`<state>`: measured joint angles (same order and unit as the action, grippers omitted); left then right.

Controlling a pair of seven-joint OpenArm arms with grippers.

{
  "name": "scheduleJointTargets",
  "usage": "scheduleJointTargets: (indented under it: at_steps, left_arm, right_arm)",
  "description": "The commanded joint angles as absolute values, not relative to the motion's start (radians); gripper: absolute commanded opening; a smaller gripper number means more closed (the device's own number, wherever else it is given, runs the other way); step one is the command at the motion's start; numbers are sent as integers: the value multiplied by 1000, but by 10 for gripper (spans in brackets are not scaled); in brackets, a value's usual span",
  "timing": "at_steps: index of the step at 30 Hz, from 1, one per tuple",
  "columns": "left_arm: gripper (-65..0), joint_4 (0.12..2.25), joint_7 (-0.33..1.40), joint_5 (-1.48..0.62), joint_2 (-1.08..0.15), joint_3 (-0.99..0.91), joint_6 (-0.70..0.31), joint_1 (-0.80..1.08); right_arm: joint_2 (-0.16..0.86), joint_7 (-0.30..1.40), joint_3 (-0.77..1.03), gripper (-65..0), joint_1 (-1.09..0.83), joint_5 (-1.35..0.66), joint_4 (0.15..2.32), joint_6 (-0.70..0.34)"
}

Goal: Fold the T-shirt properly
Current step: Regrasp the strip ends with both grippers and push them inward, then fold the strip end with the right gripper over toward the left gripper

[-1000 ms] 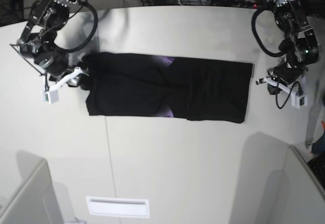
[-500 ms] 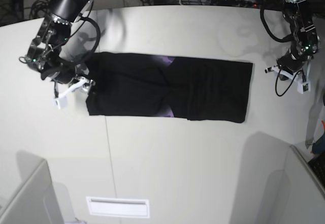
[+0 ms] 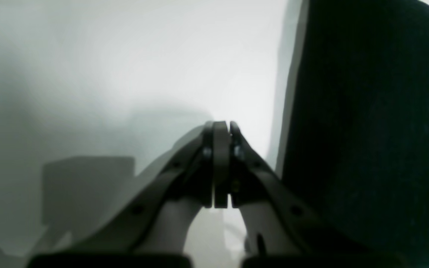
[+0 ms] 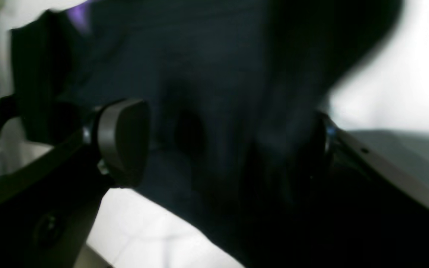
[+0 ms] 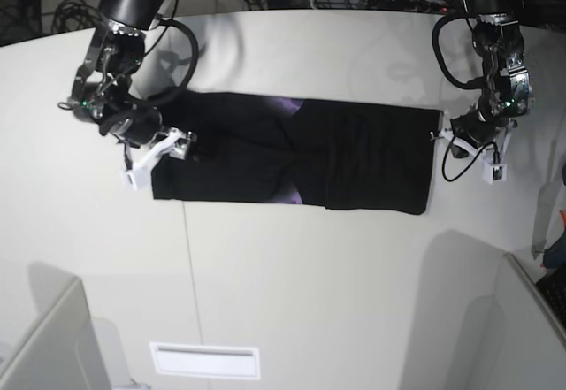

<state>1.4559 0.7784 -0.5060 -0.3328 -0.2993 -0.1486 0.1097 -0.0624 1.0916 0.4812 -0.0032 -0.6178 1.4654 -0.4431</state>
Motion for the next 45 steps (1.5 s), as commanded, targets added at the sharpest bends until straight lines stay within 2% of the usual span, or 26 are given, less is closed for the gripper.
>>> scheduleJointTargets:
  at_steps: [1,3,5,6,11,12,18,22,28,37,39,45]
  left_arm:
    - [-650,1463,774,-510,-341,-300,-143,93]
    - [-650,1449,776,-509,-325,-300,-143,85]
    - [-650,1438,776,-509,-320,-292,-143,82]
    - [-650,1434,776,-509,-320,-274,-143,74]
    - [-650,1403,776,-509,-318,-183,-143,59]
    - [-650,1395,776,-509,-317,-153,-143,44]
    - [-650,1349,779,-509,-266,-79,-142,-5]
    - [-650,1349,782,-509,-216,-77,-142,-21]
    - [-650,1359,782,-509,-209,16,-140,-27]
    - [-650,1359,782,-510,-229,12,-140,-18]
    - [-650,1359,782,-515,-245,12,-140,-15]
    - [-650,1419,782,-510,-282,12,-139,21]
  right_arm:
    - [-54,1110,484,-135,1,-591,1469,-438]
    - [-54,1107,484,-138,1,-591,1468,-438]
    - [-54,1106,490,-183,4,-588,1468,-437]
    - [-53,1104,492,-242,5,-587,1468,-437]
    - [-21,1033,484,-635,7,-587,1425,-437]
    - [-13,1018,484,-650,8,-585,1415,-435]
    - [27,997,483,-650,24,-556,1425,-432]
    - [28,998,475,-650,22,-509,1524,-432]
    - [21,1053,286,-650,21,-415,1682,-423]
    - [-25,1066,12,-650,4,-407,1810,-231]
    - [-64,1066,-22,-650,4,-407,1811,-188]
    - [-124,1063,-102,-650,10,-407,1808,-165]
